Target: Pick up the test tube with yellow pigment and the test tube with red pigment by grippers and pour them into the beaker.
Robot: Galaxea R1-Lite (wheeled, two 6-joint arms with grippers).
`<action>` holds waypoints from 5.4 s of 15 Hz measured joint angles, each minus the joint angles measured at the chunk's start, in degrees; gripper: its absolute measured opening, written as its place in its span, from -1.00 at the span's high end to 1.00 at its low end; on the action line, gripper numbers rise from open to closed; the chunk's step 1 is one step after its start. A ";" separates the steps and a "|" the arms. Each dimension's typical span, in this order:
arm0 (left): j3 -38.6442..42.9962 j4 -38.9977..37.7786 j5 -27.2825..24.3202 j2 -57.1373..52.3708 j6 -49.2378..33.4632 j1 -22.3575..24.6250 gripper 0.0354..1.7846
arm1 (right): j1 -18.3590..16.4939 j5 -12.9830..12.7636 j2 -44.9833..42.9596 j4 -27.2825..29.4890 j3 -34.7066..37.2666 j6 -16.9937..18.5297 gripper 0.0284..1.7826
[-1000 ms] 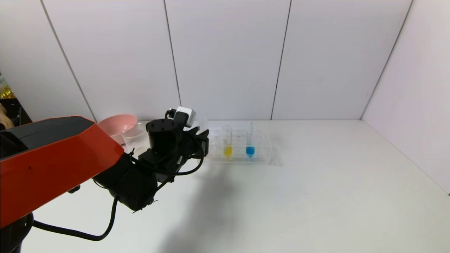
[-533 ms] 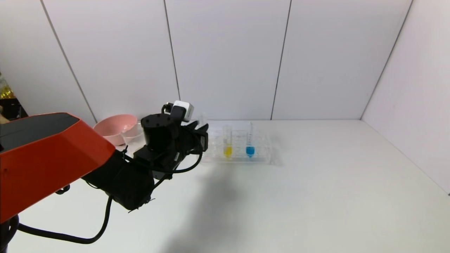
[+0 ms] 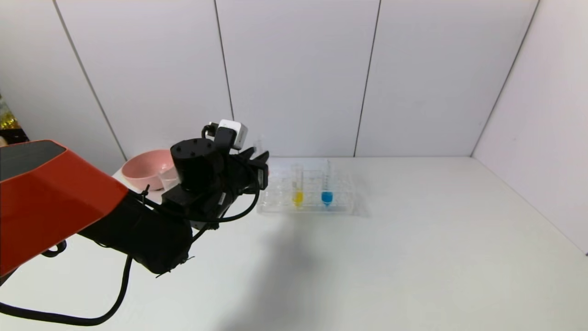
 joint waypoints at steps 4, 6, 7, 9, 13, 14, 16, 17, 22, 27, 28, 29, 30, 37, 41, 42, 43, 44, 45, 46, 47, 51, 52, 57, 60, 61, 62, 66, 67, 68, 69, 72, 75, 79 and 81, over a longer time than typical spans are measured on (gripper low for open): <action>1.18 1.34 0.09 -3.63 0.57 0.38 0.54 | 0.00 -0.02 0.00 0.00 0.00 0.00 -0.91; 1.08 4.82 0.52 -6.19 0.94 1.12 0.54 | 0.00 -0.02 0.00 0.00 0.00 0.00 -0.91; 1.22 6.34 0.72 -7.52 1.00 1.78 0.54 | 0.00 -0.02 0.00 0.00 0.00 0.00 -0.91; 1.77 7.35 0.83 -9.97 1.07 3.24 0.54 | 0.00 -0.02 0.00 0.00 0.00 -0.02 -0.91; 4.00 8.55 0.87 -14.58 1.07 6.61 0.54 | 0.00 -0.02 0.00 0.00 0.00 -0.02 -0.91; 4.69 9.51 0.87 -15.76 1.05 7.91 0.54 | 0.00 0.00 0.00 0.00 0.00 0.00 -0.91; 5.74 10.22 0.80 -17.77 1.07 10.85 0.54 | 0.00 -0.02 0.00 0.00 0.00 0.00 -0.91; 6.05 10.25 0.66 -18.47 1.11 12.09 0.54 | 0.00 -0.02 0.00 0.00 0.00 -0.02 -0.91; 8.17 11.43 -0.99 -20.92 1.07 20.97 0.54 | 0.00 -0.02 0.00 0.00 0.00 -0.02 -0.91; 9.52 11.54 -9.55 -22.80 0.72 32.10 0.54 | 0.00 -0.05 0.00 0.00 0.00 0.00 -0.91; 9.96 11.52 -10.92 -23.17 0.68 34.22 0.54 | 0.00 -0.02 0.00 0.00 0.00 -0.02 -0.91; 10.45 11.52 -12.21 -23.43 0.68 36.17 0.54 | 0.00 -0.02 0.00 0.00 0.00 0.00 -0.91; 10.90 11.48 -13.54 -23.70 0.66 38.00 0.54 | 0.00 -0.02 0.00 0.00 0.00 -0.02 -0.91; 12.43 11.08 -15.07 -24.11 0.68 42.18 0.54 | 0.00 -0.02 0.00 0.00 0.00 -0.02 -0.91; 13.07 10.74 -16.03 -23.04 0.68 42.26 0.54 | 0.00 -0.05 0.00 0.00 0.00 0.00 -0.91; 13.15 10.74 -16.82 -22.69 0.69 42.26 0.54 | 0.00 -0.05 0.00 0.00 0.00 0.00 -0.91; 13.26 10.72 -17.46 -22.30 0.69 42.26 0.54 | 0.00 -0.02 0.00 0.00 0.00 0.00 -0.91; 13.40 10.67 -17.52 -21.93 0.69 42.26 0.54 | 0.00 -0.02 0.00 0.00 0.00 0.00 -0.91; 13.48 10.41 -17.59 -21.50 0.69 42.24 0.54 | 0.00 -0.02 0.00 0.00 0.00 0.00 -0.91; 13.59 9.84 -17.60 -21.08 0.74 42.22 0.54 | 0.00 -0.02 0.00 0.00 0.00 -0.02 -0.91; 13.81 9.09 -17.70 -20.55 0.77 42.20 0.54 | 0.00 0.00 0.00 0.00 0.00 0.00 -0.91; 14.56 4.57 -18.09 -17.73 0.94 42.05 0.54 | 0.00 -0.02 0.00 0.00 0.00 -0.02 -0.91; 14.59 3.68 -18.20 -16.98 1.00 42.00 0.54 | 0.00 0.00 0.00 0.00 0.00 -0.02 -0.91; 14.06 3.91 -18.18 -14.91 1.13 41.13 0.54 | 0.00 -0.02 0.00 0.00 0.00 -0.02 -0.91; 12.52 7.79 -19.25 -14.47 4.30 40.75 0.54 | 0.00 -0.02 0.00 0.00 0.00 -0.02 -0.91; 11.80 9.23 -19.38 -14.38 5.77 40.72 0.54 | 0.00 -0.02 0.00 0.00 0.00 -0.02 -0.91; 11.11 10.52 -19.55 -14.34 6.86 40.69 0.54 | 0.00 -0.05 0.00 0.00 0.00 0.00 -0.91; 7.94 16.84 -23.88 -14.30 11.74 40.75 0.54 | 0.00 -0.05 0.00 0.00 0.00 -0.02 -0.91; 7.23 18.13 -24.02 -14.28 12.93 40.78 0.54 | 0.00 -0.02 0.00 0.00 0.00 -0.02 -0.91; 6.51 19.48 -24.02 -14.28 14.25 40.78 0.54 | 0.00 -0.05 0.00 0.00 0.00 -0.02 -0.91; 5.52 21.69 -24.04 -14.36 16.41 40.78 0.54 | 0.00 -0.02 0.00 0.00 0.00 0.00 -0.91; 2.05 31.31 -24.02 -15.19 23.27 40.84 0.54 | 0.00 -0.05 0.00 0.00 0.00 0.00 -0.91; -0.90 39.57 -24.02 -16.24 29.16 40.97 0.54 | 0.00 -0.02 0.00 0.00 0.00 -0.02 -0.91; -3.24 44.42 -23.99 -17.16 32.96 41.30 0.54 | 0.00 -0.02 0.00 0.00 0.00 -0.02 -0.91; -4.11 46.39 -23.99 -17.29 35.12 41.36 0.54 | 0.00 -0.02 0.00 0.00 0.00 -0.02 -0.91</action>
